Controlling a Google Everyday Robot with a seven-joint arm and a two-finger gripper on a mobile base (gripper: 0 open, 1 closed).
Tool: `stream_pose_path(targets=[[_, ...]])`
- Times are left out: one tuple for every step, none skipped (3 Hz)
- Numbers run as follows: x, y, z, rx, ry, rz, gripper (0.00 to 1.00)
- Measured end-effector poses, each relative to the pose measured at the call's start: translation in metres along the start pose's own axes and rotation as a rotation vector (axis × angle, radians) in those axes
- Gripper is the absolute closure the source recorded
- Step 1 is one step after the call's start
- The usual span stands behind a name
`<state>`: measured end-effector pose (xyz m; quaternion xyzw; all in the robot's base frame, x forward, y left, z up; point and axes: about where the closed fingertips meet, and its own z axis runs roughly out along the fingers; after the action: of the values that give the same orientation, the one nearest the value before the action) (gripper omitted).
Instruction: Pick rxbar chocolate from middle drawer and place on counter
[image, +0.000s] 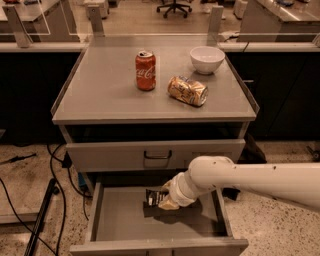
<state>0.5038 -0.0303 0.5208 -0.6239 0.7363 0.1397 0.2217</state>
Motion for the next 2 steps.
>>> stream_pose_path(targets=[[-0.011,0.001,-0.018,-0.026,-0.025,0.006,1.0],[-0.032,0.003,-0.062,-0.059,-0.062,0.015,1.0]])
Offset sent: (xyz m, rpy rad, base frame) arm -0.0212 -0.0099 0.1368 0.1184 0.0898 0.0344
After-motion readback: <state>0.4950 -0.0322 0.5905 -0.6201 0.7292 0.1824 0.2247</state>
